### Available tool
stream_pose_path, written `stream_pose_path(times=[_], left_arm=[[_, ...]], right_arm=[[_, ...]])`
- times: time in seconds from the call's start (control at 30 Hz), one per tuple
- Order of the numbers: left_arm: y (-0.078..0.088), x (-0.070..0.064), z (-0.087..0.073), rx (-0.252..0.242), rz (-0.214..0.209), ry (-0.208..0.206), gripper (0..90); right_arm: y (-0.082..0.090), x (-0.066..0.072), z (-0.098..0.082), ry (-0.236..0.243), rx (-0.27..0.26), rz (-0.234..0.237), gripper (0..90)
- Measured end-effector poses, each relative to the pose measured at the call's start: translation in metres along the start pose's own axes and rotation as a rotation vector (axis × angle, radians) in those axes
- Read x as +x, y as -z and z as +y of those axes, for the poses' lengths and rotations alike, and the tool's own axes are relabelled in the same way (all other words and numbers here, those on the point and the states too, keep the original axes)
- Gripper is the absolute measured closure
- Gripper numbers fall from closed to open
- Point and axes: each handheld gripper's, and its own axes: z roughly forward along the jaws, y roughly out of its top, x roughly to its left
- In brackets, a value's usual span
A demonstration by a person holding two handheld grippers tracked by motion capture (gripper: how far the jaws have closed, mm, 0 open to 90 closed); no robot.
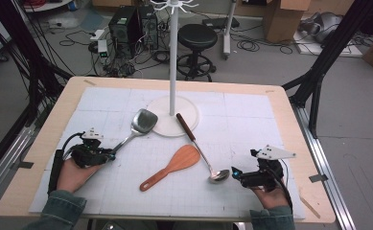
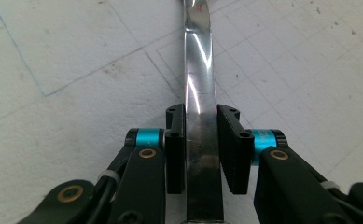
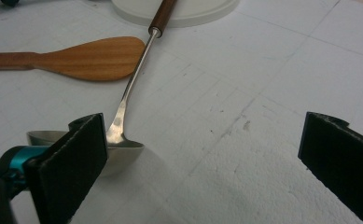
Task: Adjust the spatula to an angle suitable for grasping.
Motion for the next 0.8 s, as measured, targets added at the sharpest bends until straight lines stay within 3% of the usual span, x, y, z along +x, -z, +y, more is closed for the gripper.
stream_pose_path(times=[0.03, 0.1, 0.27, 0.53, 0.8], left_arm=[[0.0, 0.0, 0.0, -0.003, -0.005, 0.002, 70.9], [-0.001, -0.001, 0.002, -0.002, 0.011, 0.008, 57.1], [-0.003, -0.001, 0.007, -0.015, 0.023, 0.011, 53.8], [-0.01, -0.006, 0.023, -0.014, 0.034, -0.009, 54.2], [-0.02, -0.003, 0.025, 0.006, 0.046, -0.003, 59.3]], right_arm=[[0.0, 0.0, 0.0, 0.001, 0.0, 0.0, 0.5], [0.0, 0.0, 0.0, 0.002, 0.001, 0.0, 0.5], [-0.001, 0.001, 0.0, 0.003, 0.002, 0.004, 0.5], [-0.003, 0.001, 0.001, 0.007, 0.003, 0.008, 0.5], [-0.002, 0.0, 0.001, 0.008, -0.001, 0.006, 0.5]])
